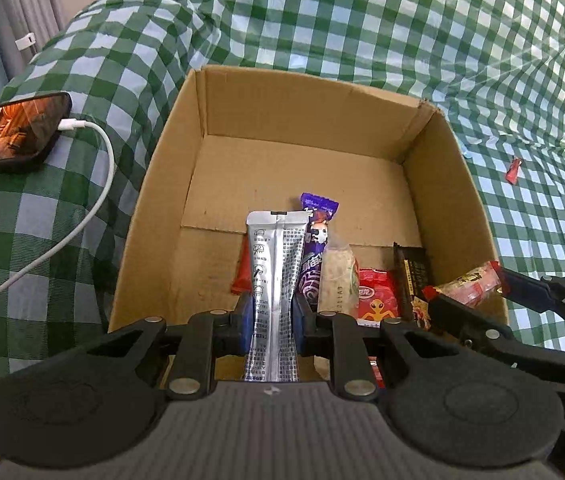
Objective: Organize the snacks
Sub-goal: 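Open both tools to drop the silver bar and red packet into the box, then raise both open tools above the box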
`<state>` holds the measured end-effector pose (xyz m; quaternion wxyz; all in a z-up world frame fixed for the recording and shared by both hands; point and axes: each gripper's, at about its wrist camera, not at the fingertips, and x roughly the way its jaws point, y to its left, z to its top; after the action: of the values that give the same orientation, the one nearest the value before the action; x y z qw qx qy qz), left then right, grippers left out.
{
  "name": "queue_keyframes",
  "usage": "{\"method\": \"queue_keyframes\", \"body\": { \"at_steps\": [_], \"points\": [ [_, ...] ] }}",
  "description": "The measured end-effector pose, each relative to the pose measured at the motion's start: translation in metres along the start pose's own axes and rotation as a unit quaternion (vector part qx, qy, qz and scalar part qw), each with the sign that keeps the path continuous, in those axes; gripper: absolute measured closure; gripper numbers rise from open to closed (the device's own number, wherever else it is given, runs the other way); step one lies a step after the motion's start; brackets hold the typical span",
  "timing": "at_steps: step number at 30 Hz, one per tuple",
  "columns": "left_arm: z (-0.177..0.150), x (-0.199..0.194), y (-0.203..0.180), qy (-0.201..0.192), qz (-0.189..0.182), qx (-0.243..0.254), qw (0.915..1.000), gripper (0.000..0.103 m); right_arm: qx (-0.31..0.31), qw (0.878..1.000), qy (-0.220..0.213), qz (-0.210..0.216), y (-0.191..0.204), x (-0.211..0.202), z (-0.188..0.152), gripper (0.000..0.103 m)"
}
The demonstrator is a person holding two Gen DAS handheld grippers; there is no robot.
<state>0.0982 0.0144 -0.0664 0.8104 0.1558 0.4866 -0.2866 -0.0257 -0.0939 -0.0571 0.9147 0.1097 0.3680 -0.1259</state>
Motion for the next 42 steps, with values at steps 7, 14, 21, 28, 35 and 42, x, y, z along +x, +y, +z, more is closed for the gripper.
{"method": "queue_keyframes", "body": {
  "at_steps": [7,14,21,28,35,42],
  "points": [
    [0.003,0.010,0.003,0.016,0.012,0.000,0.9998,0.029,0.006,1.000,-0.001,0.001,-0.001,0.009,0.003,0.040],
    [-0.001,-0.005,0.015,0.013,0.047,-0.036,0.9982,0.000,0.034,0.999,-0.010,-0.010,-0.005,-0.003,0.006,0.013],
    [-0.028,-0.044,0.007,0.006,0.048,-0.019,0.9987,0.000,0.043,0.999,-0.003,-0.004,0.004,-0.040,-0.014,0.010],
    [-0.065,-0.092,-0.007,-0.016,0.043,-0.011,0.9989,0.000,0.041,0.999,-0.026,-0.013,0.013,-0.097,-0.043,0.007],
    [-0.097,-0.128,-0.021,-0.044,0.047,0.001,0.9979,0.000,0.035,0.998,-0.042,-0.020,0.019,-0.139,-0.073,0.006],
    [-0.122,-0.154,-0.036,-0.069,0.051,0.011,0.9962,0.000,0.015,0.998,-0.054,-0.018,0.026,-0.166,-0.089,0.003]
  ]
}}
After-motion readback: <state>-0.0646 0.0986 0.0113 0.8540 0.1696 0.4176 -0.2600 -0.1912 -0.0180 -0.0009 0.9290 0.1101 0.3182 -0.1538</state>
